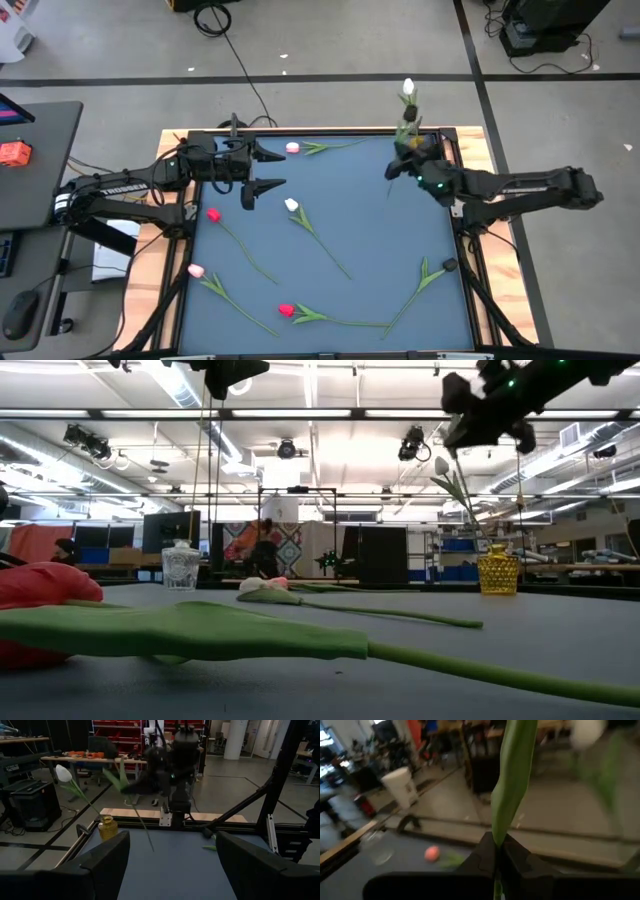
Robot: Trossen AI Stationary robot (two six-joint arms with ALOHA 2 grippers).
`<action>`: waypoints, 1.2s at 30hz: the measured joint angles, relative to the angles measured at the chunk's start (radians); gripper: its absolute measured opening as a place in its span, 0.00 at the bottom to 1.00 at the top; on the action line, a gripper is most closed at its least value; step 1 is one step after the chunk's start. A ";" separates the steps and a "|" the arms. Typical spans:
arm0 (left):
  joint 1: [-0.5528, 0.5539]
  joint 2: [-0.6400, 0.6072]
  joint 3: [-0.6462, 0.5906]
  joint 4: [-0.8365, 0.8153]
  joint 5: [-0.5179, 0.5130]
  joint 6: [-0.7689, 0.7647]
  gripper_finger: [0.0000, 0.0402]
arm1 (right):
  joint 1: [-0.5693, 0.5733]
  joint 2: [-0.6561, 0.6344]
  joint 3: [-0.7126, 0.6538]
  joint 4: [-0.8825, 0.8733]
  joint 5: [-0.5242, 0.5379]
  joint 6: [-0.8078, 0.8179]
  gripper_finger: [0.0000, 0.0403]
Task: Sort flowers into vase by color
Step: Put the top black tulip into the yellow vase
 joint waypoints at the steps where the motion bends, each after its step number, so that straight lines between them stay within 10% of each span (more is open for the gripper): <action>1: 0.000 0.000 0.000 0.000 0.000 0.000 0.75 | -0.006 -0.016 0.000 0.017 0.031 -0.038 0.04; 10: 0.000 0.000 0.000 0.000 0.000 0.000 0.75 | -0.119 -0.098 0.000 0.065 0.227 -0.289 0.04; 21: 0.000 0.000 0.000 0.000 0.000 0.000 0.75 | -0.304 -0.098 -0.001 0.251 0.012 -0.568 0.04; 36: 0.000 0.000 0.000 0.000 0.000 0.000 0.75 | -0.672 -0.011 -0.080 0.464 -0.293 -0.539 0.04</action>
